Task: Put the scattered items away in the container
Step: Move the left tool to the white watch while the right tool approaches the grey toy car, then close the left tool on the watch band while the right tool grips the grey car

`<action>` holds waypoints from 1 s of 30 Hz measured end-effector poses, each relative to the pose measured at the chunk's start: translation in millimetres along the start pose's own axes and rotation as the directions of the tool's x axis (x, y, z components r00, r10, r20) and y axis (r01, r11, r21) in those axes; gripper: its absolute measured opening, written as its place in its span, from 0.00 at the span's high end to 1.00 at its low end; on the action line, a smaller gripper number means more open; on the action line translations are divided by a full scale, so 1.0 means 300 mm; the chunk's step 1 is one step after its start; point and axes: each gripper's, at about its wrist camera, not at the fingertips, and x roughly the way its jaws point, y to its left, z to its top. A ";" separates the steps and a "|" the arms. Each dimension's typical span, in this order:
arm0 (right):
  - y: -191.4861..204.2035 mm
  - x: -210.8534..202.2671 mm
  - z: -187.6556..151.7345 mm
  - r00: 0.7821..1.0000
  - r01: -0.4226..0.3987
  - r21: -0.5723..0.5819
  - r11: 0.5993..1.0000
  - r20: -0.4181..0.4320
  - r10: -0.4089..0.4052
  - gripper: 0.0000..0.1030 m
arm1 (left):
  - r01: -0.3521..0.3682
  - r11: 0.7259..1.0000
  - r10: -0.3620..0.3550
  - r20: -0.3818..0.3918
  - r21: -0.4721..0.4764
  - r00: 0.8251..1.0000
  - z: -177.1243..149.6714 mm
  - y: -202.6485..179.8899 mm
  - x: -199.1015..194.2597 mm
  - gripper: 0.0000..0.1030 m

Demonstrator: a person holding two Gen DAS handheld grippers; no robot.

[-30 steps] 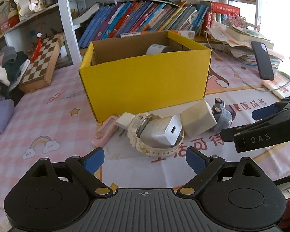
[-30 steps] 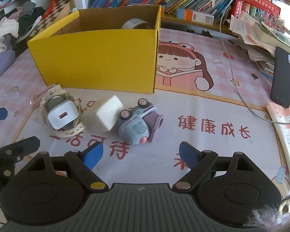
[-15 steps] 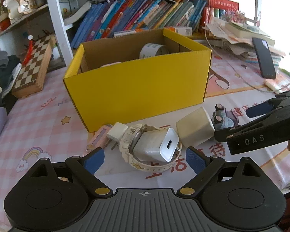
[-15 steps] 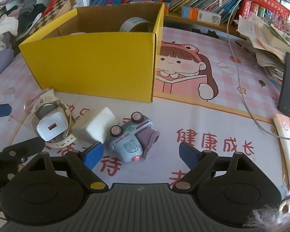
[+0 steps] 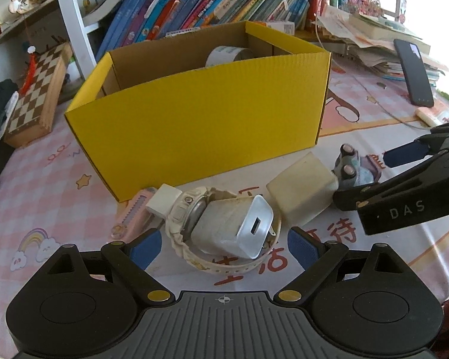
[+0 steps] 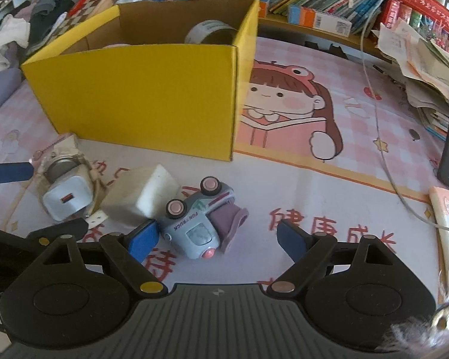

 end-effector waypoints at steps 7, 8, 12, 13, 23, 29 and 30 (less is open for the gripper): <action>-0.011 0.030 0.007 0.999 -0.020 -0.002 1.000 -0.028 0.019 0.26 | -0.009 1.000 0.009 -0.001 0.017 1.000 0.013 -0.007 0.005 0.09; -0.014 0.034 0.009 0.999 -0.021 0.001 1.000 -0.028 0.021 0.26 | -0.009 1.000 0.009 0.001 0.020 1.000 0.015 -0.007 0.002 0.09; -0.027 0.045 0.021 0.999 -0.018 0.016 1.000 -0.028 0.019 0.33 | -0.009 1.000 0.009 0.034 -0.003 0.999 0.029 0.013 -0.033 0.09; -0.031 0.045 0.024 1.000 -0.016 0.019 1.000 -0.026 0.017 0.35 | -0.012 1.000 0.012 0.053 -0.018 0.999 0.033 0.022 -0.045 0.09; -0.065 0.045 0.037 1.000 -0.017 0.039 0.999 -0.019 0.018 0.51 | -0.062 0.983 0.066 0.017 -0.175 0.998 0.022 0.135 -0.026 0.42; -0.064 0.032 0.042 1.000 -0.023 0.018 1.000 0.007 0.023 0.49 | -0.060 0.983 0.060 -0.002 -0.174 0.998 0.020 0.132 0.000 0.57; -0.065 0.033 0.044 1.000 -0.023 0.019 1.000 0.008 0.023 0.48 | -0.058 0.984 0.059 -0.001 -0.167 0.998 0.023 0.128 0.003 0.58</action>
